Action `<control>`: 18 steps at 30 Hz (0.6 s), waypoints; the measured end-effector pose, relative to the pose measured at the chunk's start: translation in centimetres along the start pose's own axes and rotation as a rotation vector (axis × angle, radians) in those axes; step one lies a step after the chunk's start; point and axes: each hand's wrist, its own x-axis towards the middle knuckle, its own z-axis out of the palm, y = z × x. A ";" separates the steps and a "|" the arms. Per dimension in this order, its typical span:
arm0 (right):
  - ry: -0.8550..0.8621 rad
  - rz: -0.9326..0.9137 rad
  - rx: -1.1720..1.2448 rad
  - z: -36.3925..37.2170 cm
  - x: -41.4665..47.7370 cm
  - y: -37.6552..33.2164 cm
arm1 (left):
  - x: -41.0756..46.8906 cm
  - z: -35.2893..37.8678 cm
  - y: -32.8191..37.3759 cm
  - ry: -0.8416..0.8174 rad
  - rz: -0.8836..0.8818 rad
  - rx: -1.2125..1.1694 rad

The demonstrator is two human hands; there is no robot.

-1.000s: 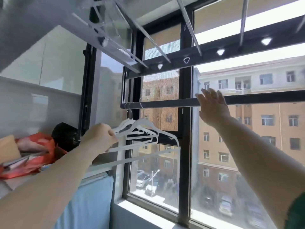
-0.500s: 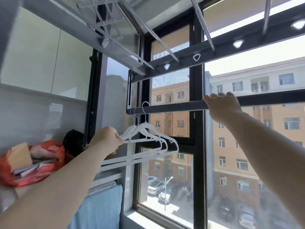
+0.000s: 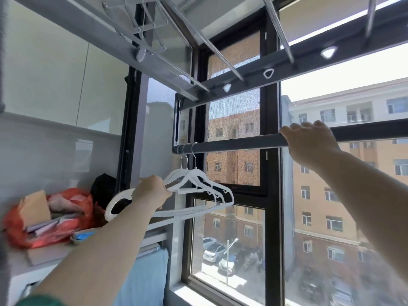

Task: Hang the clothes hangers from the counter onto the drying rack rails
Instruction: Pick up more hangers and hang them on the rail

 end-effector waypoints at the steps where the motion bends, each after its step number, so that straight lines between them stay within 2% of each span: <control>1: -0.004 0.000 0.000 0.1 -0.1 0.1 | 0.1 0.1 0.0 0.003 -0.003 0.001; 18: -0.048 0.013 -0.017 -0.7 -1.1 1.5 | -0.4 0.9 0.7 0.012 0.024 0.024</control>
